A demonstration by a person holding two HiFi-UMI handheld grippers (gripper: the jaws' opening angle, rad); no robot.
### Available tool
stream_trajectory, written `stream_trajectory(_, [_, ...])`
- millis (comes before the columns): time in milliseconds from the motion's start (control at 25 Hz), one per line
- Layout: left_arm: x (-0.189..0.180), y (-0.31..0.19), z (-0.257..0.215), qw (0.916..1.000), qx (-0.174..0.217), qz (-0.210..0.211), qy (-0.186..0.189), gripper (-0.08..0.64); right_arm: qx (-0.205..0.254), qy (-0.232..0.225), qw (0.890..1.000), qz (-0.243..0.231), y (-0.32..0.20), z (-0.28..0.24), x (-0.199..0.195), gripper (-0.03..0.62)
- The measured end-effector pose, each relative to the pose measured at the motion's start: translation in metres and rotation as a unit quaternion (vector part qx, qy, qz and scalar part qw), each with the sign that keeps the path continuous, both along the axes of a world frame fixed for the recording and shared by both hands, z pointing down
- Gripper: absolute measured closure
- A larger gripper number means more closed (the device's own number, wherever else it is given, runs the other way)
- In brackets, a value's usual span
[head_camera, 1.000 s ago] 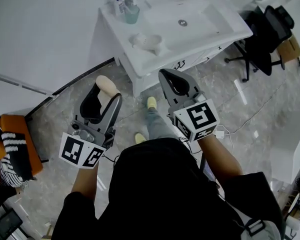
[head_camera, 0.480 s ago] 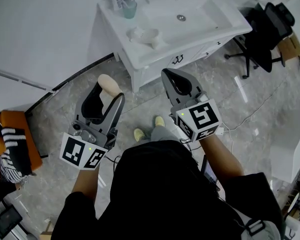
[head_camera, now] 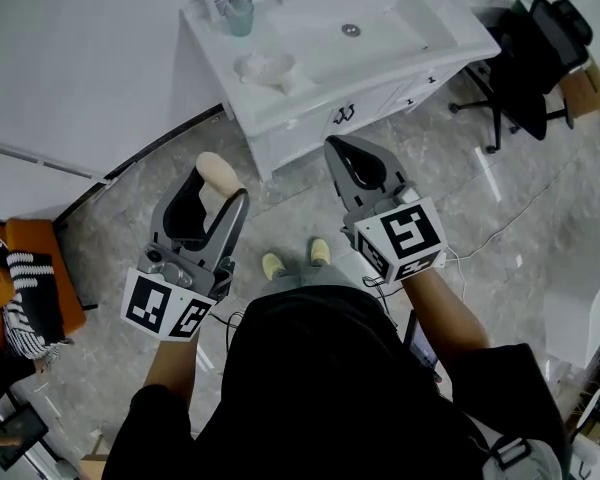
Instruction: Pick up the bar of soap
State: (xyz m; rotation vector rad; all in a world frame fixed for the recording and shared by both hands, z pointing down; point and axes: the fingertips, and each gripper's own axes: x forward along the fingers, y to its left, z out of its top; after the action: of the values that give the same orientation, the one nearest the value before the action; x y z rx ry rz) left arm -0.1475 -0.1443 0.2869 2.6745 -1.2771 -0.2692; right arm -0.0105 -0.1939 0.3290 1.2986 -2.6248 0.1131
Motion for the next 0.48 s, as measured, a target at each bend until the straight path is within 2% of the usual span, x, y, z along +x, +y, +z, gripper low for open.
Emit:
stream_trajectory(200, [0.021,-0.005,-0.008,1.0,0.003,-0.003,-0.004,0.291,0.014,-0.006,1.0,0.007,-0.007,-0.014,0.03,0.588])
stream_trajectory(480, [0.05,-0.005,-0.011,1.0,0.003,0.002,-0.006,0.291,0.012,0.002,1.0,0.026,-0.005,-0.013,0.066,0.588])
